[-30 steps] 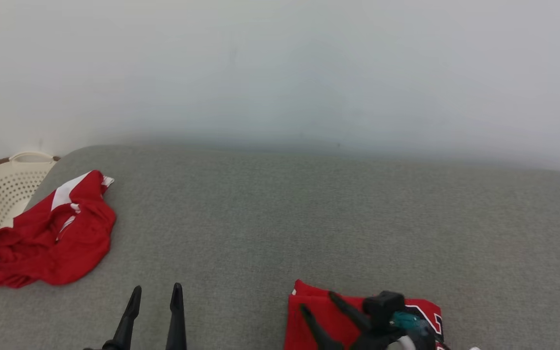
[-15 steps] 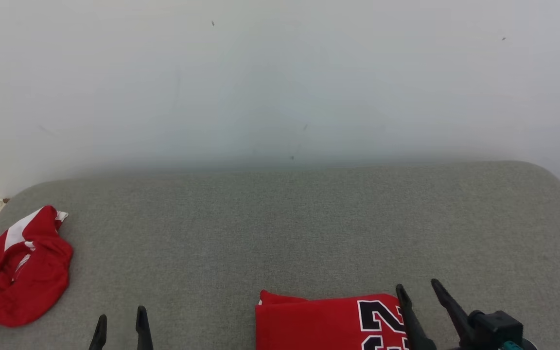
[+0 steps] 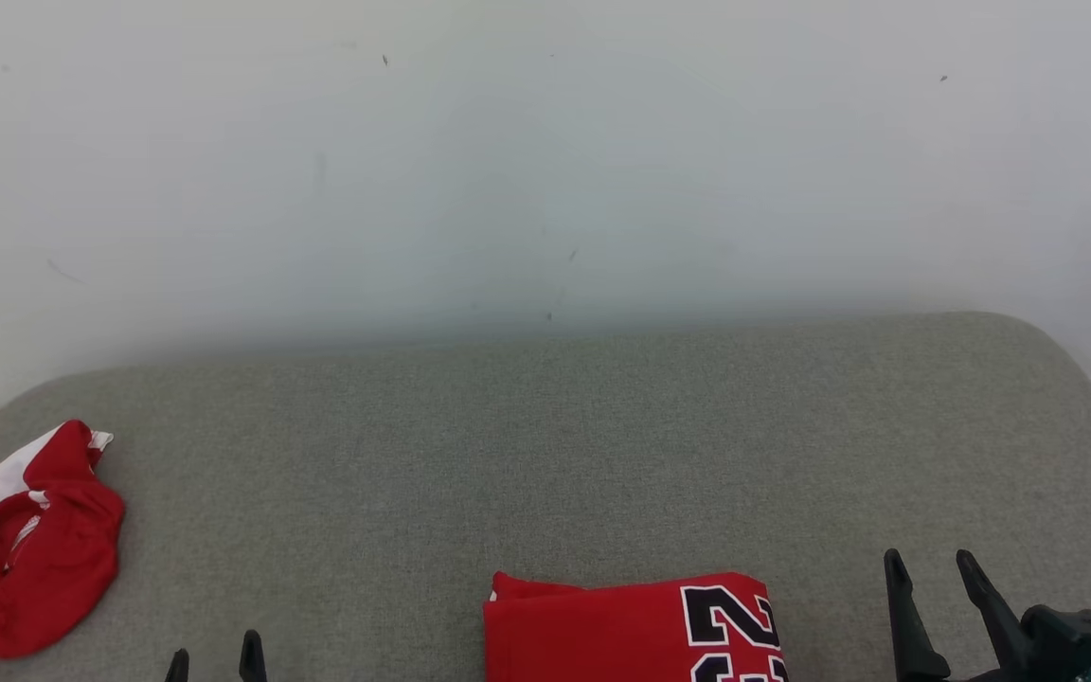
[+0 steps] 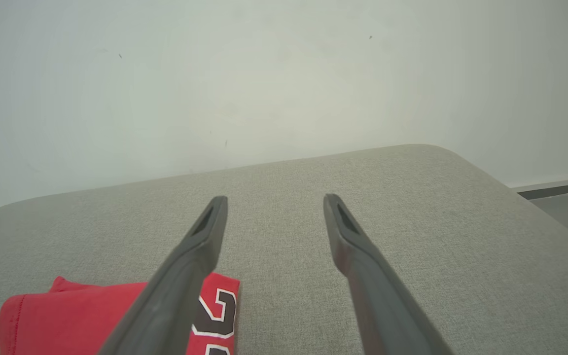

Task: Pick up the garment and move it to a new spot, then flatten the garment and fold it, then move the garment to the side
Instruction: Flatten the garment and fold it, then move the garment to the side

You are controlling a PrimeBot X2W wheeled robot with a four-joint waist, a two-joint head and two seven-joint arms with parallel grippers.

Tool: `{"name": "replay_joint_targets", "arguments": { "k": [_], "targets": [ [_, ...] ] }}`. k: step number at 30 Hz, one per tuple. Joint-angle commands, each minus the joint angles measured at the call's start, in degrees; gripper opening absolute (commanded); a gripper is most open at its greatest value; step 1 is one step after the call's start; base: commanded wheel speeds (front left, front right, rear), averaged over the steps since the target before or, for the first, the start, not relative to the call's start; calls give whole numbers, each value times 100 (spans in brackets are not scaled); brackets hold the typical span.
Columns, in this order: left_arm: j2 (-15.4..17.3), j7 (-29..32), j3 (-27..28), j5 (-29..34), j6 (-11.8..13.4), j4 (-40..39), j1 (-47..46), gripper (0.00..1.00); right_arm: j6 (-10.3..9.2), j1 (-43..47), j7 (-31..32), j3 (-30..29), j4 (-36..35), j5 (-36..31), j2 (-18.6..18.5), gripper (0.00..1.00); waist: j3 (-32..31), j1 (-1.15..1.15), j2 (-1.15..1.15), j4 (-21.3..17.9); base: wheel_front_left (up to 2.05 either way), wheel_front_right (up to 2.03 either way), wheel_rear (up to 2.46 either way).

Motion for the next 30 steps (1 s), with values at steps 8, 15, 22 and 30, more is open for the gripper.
{"name": "replay_joint_targets", "arguments": {
  "k": [8, 15, 22, 30],
  "targets": [
    [70, -90, 112, 87, 84, -164, 269, 100, -14, -21, 167, 129, 18, -92, -3, 100, -3, 0, 0, 29, 0, 0, 0],
    [64, -151, 187, 93, -180, 132, 141, 100, -14, -72, 151, 108, 60, -64, -2, 100, 28, 0, 0, 40, 0, 0, 0],
    [21, -169, 242, 182, -344, 367, 16, 100, -14, -129, 141, 86, 126, -41, -3, 100, 62, 0, 0, 43, 0, 0, 0],
    [-84, -179, 376, 364, -477, 515, -65, 100, -14, -175, 100, 95, 216, -4, -3, 100, 87, 0, 0, 81, 0, 0, 0]
  ]
}}
